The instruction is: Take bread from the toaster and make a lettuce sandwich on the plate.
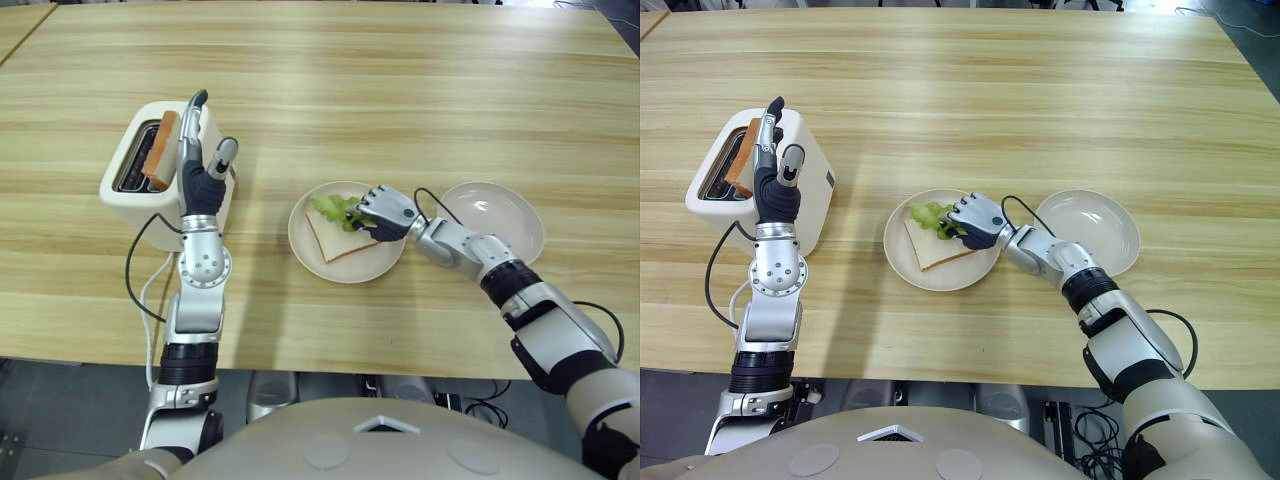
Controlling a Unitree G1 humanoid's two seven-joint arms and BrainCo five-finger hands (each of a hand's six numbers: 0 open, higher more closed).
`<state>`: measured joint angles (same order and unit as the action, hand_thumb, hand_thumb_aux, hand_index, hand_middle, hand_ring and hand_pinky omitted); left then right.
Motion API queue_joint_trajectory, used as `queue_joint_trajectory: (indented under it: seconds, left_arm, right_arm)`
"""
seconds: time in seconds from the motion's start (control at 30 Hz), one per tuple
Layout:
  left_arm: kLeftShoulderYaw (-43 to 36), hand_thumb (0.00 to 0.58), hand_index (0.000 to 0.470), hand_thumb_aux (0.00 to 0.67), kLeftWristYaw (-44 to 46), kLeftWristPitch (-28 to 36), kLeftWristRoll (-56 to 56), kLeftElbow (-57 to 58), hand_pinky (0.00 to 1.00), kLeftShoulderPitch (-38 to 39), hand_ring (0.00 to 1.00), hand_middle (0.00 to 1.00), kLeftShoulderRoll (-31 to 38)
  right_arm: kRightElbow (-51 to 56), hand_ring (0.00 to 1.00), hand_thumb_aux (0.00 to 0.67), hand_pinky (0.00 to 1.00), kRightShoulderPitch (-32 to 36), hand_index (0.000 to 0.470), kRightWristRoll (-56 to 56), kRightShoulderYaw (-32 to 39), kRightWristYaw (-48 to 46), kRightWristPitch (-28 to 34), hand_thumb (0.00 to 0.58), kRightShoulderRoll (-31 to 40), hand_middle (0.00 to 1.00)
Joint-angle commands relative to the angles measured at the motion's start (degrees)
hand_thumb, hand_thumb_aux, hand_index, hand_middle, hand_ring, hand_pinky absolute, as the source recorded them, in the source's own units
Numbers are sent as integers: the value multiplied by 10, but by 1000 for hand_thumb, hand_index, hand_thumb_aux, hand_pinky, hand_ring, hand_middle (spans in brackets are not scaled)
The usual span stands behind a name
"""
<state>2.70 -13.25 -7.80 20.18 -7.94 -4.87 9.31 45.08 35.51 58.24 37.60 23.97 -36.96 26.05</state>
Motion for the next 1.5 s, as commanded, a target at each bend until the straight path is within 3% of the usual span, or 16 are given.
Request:
queue_joint_trajectory:
  seconds: [0.03,0.13,0.17,0.2,0.23,0.27,0.8,0.83,0.9,1.17,1.33,1.5]
  left_arm:
    - [0,0,0,0,5,9,2,9,0,3,0,0,2]
    - [-3,0,0,0,2,7,5,14,0,3,0,0,-2]
    - [-4,0,0,0,2,7,5,15,0,2,0,0,-2]
    - [-4,0,0,0,2,7,6,16,0,2,0,0,-3]
    - [-5,0,0,0,3,7,6,16,0,1,0,0,-3]
    - [-5,0,0,0,4,7,5,17,0,0,0,0,-3]
    - [-3,0,0,0,8,2,7,10,0,2,0,0,1]
    - [-1,0,0,0,7,3,18,-18,0,8,0,0,4]
    - [6,0,0,0,0,6,51,-75,0,20,0,0,11]
    - [87,0,0,0,-15,57,221,-260,0,66,0,0,49]
    - [137,0,0,0,-22,137,313,-135,0,73,0,0,114]
    - [123,0,0,0,-16,155,312,-37,0,62,0,0,153]
  right_arm:
    - [6,1000,670,1000,-1,460,3,12,5,-8,580,3,1000]
    - [-4,1000,670,1000,-5,460,1,13,3,-16,580,4,1000]
    - [-9,1000,552,1000,-8,379,-1,12,2,-19,562,5,1000]
    - [-12,1000,71,1000,-11,49,-5,10,0,-20,116,6,1000]
    - [-16,1000,71,1000,-13,49,-7,8,-2,-19,116,7,1000]
    - [-19,1000,0,1000,-14,0,-9,7,-4,-19,0,7,1000]
    - [-79,1000,0,1000,-20,0,-39,-33,-16,-9,0,29,1000]
    - [-99,820,0,820,-20,0,-46,-46,-14,-5,0,38,820]
    - [-135,0,0,0,-22,0,-57,-71,-10,3,0,51,0]
    - [-217,0,0,0,-62,0,-116,-160,0,20,0,66,0]
    - [-222,0,0,0,-85,0,-134,-180,-9,21,0,67,0]
    - [-219,0,0,0,-84,0,-133,-181,-13,16,0,58,0]
